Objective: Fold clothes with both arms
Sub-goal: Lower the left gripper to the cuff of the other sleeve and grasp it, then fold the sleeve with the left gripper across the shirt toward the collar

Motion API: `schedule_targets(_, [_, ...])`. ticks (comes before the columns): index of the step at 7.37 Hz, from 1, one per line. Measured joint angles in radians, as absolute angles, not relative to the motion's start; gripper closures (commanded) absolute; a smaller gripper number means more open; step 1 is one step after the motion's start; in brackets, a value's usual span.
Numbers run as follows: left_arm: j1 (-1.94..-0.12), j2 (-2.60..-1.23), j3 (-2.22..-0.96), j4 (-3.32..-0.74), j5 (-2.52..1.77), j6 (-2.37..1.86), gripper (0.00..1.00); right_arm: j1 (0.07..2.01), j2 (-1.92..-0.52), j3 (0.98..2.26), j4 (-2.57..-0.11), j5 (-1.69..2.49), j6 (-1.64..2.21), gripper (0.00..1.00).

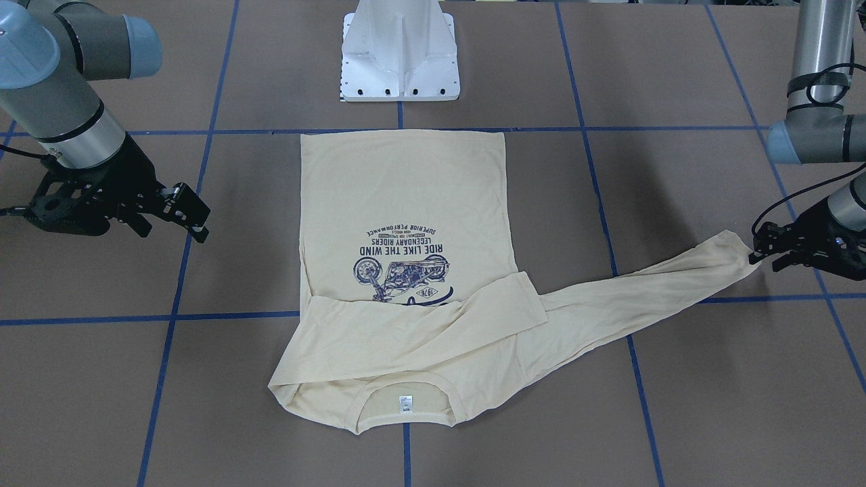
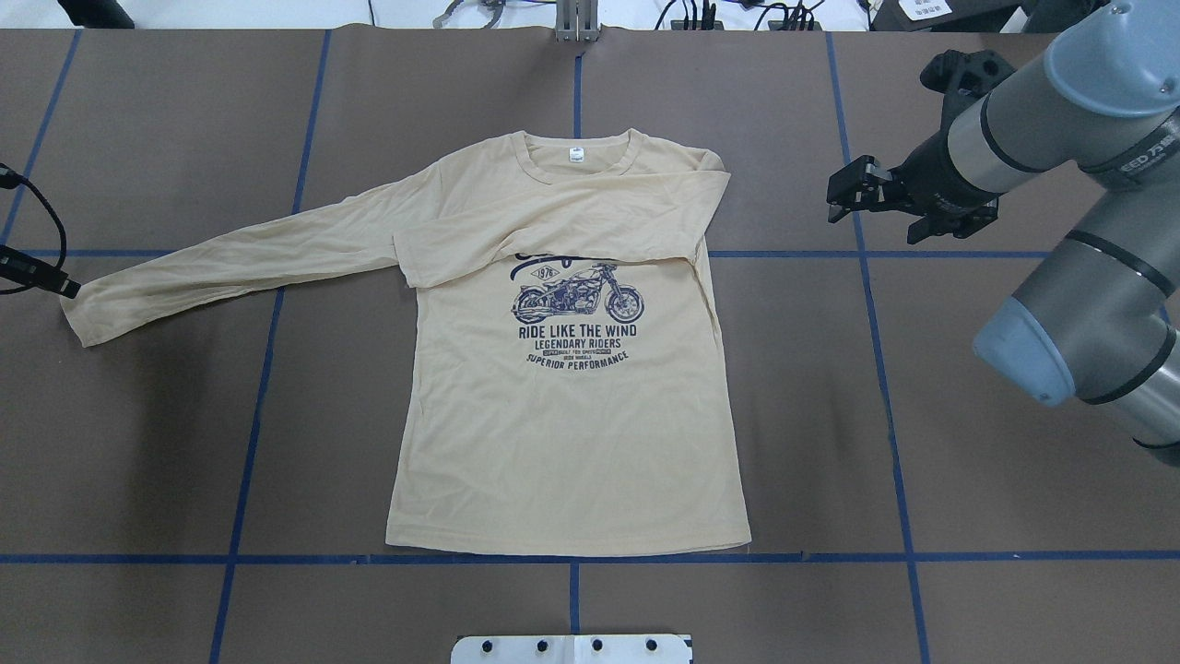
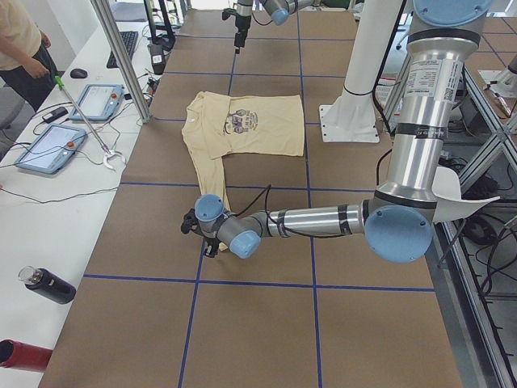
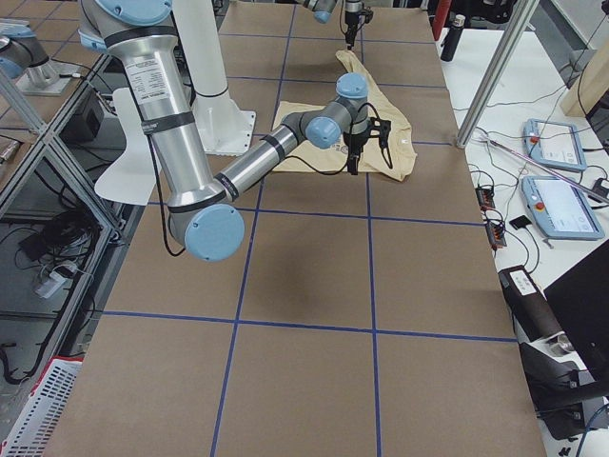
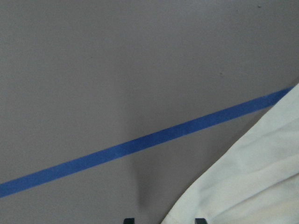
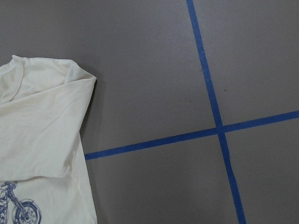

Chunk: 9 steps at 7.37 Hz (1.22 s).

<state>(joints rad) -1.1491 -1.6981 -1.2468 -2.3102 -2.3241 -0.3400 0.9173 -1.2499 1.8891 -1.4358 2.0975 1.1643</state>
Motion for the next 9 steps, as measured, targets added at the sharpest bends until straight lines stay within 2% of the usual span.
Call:
schedule_targets(2, [-1.138,-1.698,-1.245,-2.31,-2.324,-0.34,0.52,0.917,-1.25,1.889,-1.436,2.097,1.164,0.0])
schedule_targets(4, [-1.136,-1.697,-1.241,-2.31,-2.324,-0.338,0.65,0.917,-1.25,1.888,-1.436,2.097,1.164,0.0])
schedule_targets(5, [-1.135,-1.697,-1.239,-2.31,-2.324,-0.337,0.79,0.917,-1.25,1.888,-1.436,2.097,1.164,0.0])
schedule_targets(6, [-1.135,-1.697,-1.237,-2.31,-2.324,-0.336,1.0,0.917,-1.25,1.889,-1.436,2.097,1.164,0.0])
schedule_targets(9, [-1.138,-1.691,-1.281,-2.307,-2.358,-0.341,1.0,0.92,-1.254,1.902,-1.436,2.099,1.164,0.0])
